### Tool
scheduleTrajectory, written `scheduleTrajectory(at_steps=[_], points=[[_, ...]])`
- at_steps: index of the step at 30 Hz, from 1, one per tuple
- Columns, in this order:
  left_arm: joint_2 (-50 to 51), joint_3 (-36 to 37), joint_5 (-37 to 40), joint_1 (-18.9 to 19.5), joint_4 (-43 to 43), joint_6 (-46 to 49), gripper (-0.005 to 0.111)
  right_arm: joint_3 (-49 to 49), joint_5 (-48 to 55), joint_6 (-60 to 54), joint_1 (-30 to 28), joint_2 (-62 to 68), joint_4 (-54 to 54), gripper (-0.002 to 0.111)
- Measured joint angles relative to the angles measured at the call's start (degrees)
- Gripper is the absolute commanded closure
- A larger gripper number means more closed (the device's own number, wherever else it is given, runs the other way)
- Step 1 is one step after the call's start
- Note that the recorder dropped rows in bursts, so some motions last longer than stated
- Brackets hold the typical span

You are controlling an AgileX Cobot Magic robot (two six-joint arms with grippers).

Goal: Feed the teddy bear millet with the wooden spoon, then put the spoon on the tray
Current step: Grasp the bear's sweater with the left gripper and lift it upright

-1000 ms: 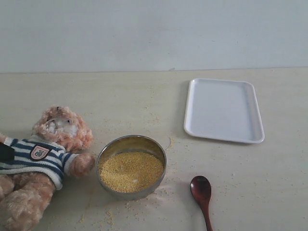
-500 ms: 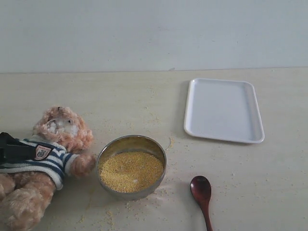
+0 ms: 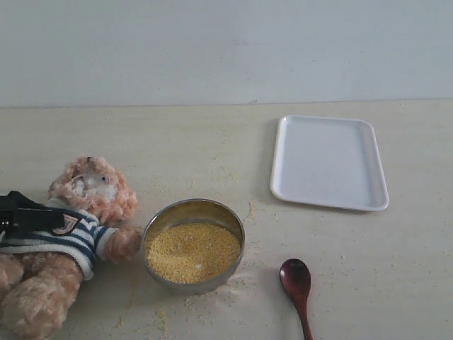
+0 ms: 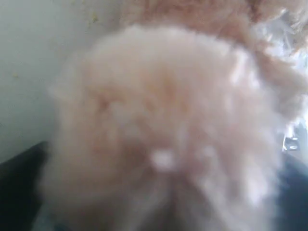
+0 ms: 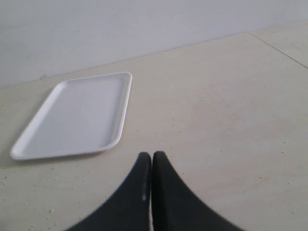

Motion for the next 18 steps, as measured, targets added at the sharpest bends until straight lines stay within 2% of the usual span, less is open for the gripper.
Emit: scheduleTrajectory(at_steps=[4, 8, 18], points=[[2.64, -1.46, 2.96, 0.00, 0.00, -3.65, 0.059, 0.00, 0.00, 0.00, 0.00, 0.00, 0.00, 0.109], [3.86, -2.45, 5.06, 0.00, 0.00, -4.95, 0.102, 0.00, 0.00, 0.00, 0.00, 0.00, 0.00, 0.109], [3.98, -2.66, 5.52, 0.22, 0.00, -5.09, 0.102, 0.00, 0.00, 0.00, 0.00, 0.00, 0.00, 0.109]])
